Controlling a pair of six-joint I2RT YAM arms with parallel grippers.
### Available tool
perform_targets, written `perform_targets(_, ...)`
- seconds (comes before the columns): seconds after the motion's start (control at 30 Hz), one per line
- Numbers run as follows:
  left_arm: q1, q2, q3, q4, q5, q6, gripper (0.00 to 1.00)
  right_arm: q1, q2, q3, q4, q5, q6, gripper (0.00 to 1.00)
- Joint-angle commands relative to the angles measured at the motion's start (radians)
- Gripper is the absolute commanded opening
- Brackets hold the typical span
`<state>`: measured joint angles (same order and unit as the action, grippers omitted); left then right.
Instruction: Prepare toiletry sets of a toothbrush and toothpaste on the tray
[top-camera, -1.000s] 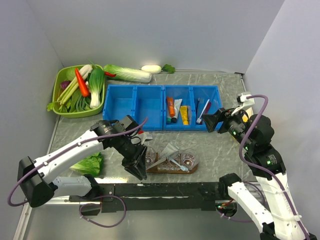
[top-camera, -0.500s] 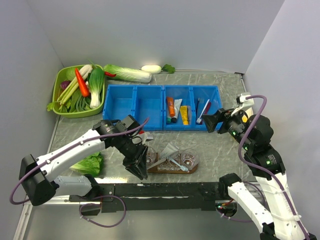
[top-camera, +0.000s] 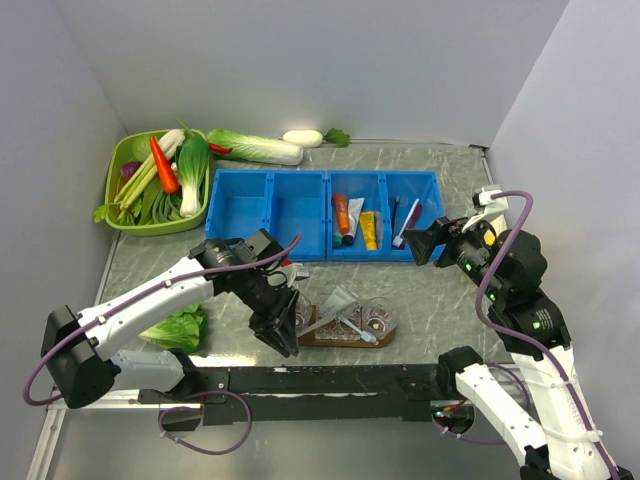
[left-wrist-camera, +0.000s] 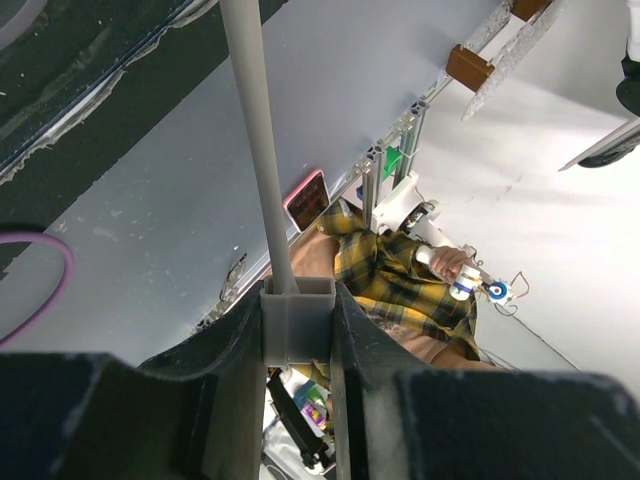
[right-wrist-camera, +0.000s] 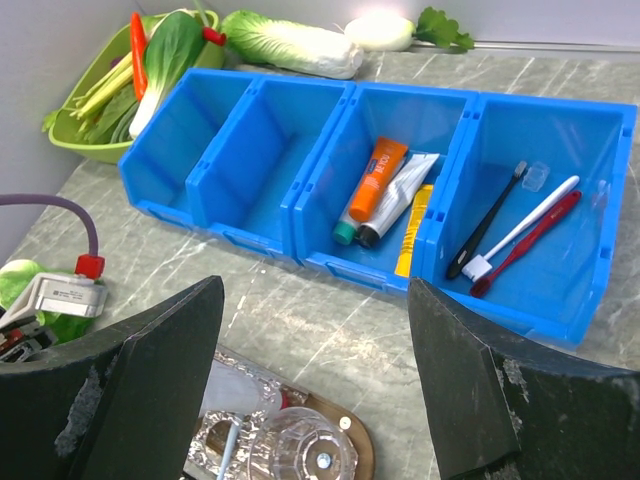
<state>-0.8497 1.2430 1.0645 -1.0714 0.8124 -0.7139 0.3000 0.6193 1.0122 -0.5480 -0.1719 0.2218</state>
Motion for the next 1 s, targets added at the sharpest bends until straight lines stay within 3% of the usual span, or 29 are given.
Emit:
perform_targets(0.0, -0.006, 0.004, 0.006, 0.033, -0.01, 0.013, 0.01, -0.006, -0.009, 0.002, 0.017, 0.012, -0.015, 0.81)
perform_targets(0.97, -0.025, 0.082, 0.074, 0.025, -0.067, -0.047, 0.01, -0.004, -0.01, -0.012, 0.025, 0.032, -0.025, 0.82)
